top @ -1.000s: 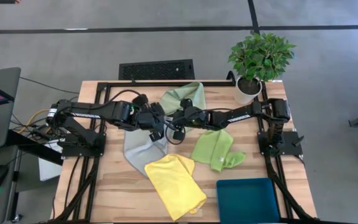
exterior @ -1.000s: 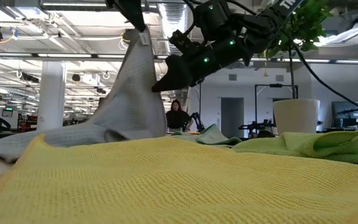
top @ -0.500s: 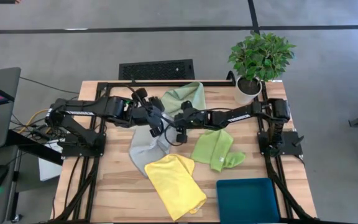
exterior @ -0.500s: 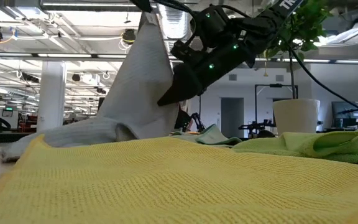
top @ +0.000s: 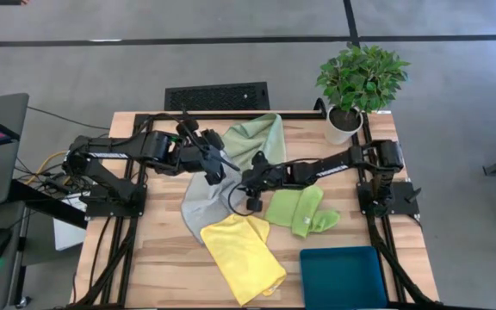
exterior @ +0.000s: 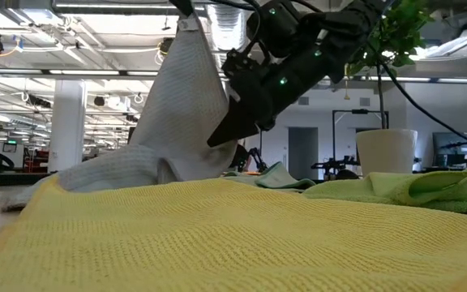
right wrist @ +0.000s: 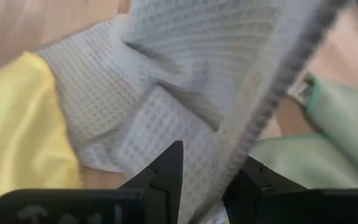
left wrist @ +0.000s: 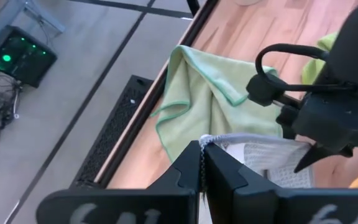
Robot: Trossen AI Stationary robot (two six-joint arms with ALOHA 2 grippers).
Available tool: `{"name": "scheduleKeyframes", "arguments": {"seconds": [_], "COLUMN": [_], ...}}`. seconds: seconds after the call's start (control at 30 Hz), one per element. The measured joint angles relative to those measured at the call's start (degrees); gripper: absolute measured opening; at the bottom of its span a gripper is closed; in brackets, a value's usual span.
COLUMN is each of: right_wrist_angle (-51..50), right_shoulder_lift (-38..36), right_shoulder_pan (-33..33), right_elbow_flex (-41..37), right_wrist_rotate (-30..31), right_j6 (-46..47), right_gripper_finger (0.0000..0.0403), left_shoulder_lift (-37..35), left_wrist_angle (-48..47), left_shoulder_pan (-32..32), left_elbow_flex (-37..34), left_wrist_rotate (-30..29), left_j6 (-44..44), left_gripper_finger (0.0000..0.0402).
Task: Fold microfiber towels
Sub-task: Fold the gray towel
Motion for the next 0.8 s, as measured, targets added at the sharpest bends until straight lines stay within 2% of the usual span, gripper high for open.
{"name": "scheduleKeyframes", "arguments": {"seconds": [0.57, 0.8], "right_wrist_angle": [-7.1, -9.8], "right_shoulder_lift": [0.0, 0.0], "right_shoulder_pan": [1.4, 2.0], "right_elbow_flex": [0.0, 0.0], "right_wrist_rotate": [0.0, 0.1], "right_j6": [11.8, 13.3], "right_gripper_finger": [0.0117, 0.0117], "left_shoulder_lift": [0.0, 0.0], "left_wrist_angle": [-0.6, -0.6], "left_shoulder_pan": [0.0, 0.0], "left_elbow_flex": [0.0, 0.0], "left_wrist_rotate": [-3.3, -6.0], "left_j6": [-1.2, -1.6], "left_gripper_finger": [0.0000, 0.0000]}}
